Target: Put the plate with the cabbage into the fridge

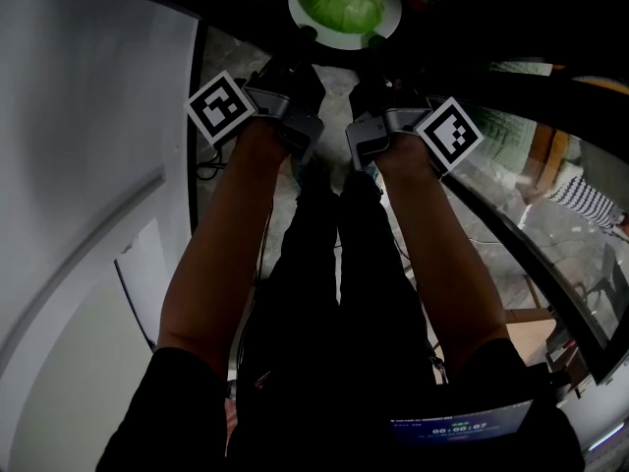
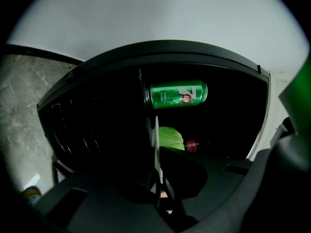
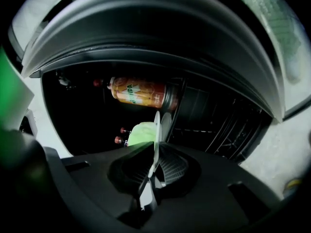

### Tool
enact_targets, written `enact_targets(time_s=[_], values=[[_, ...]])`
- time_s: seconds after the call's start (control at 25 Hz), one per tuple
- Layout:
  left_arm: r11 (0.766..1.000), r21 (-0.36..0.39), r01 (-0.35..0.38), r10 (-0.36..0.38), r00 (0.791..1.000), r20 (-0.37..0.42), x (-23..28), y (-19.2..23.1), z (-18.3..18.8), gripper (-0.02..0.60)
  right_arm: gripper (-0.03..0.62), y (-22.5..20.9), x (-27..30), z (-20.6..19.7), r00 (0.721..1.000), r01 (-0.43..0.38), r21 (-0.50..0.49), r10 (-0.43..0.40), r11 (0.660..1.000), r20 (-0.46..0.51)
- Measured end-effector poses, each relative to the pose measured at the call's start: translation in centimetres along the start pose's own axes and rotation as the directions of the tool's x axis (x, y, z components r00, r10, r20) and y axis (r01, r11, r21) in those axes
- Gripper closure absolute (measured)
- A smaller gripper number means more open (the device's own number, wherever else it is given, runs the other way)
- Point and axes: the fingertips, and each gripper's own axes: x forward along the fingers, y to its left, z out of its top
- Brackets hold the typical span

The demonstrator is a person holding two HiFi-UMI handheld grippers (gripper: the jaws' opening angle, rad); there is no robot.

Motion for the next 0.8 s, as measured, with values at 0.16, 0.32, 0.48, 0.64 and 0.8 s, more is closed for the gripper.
enact_targets(time_s=[0.16,0.32,0.48,0.64,0.8], values=[[0.998,0.042,0.036,-0.036,0.999,-0.013,-0.7,-0.5,0.7,0.565,0.580,0.6,-0.3,0.1,1.000,-0.010,-0.074,0.009,0.997,-0.005],[0.979,0.199,0.043,-0.028,0.996,-0.080,-1.5,-1.5,0.1,0.565,0.580,1.9,-1.3,0.2,1.000,-0.004,-0.298,-0.003,0.955,-0.023],[0.784,0.620,-0.036,0.138,0.983,-0.118,-1.9,-1.8,-0.2,0.565,0.580,2.0,-2.1,0.2,0.995,0.063,-0.594,-0.095,0.802,-0.022],[0.498,0.866,-0.050,0.224,0.972,-0.073,-1.8,-2.7,-0.6,0.566,0.580,3.1,-2.0,-0.6,0.992,0.055,-0.802,-0.123,0.594,-0.023],[0.342,0.938,-0.059,0.254,0.967,-0.031,-1.7,-2.8,-0.9,0.568,0.583,3.8,-1.7,-1.1,0.992,0.047,-0.893,-0.126,0.448,-0.011]])
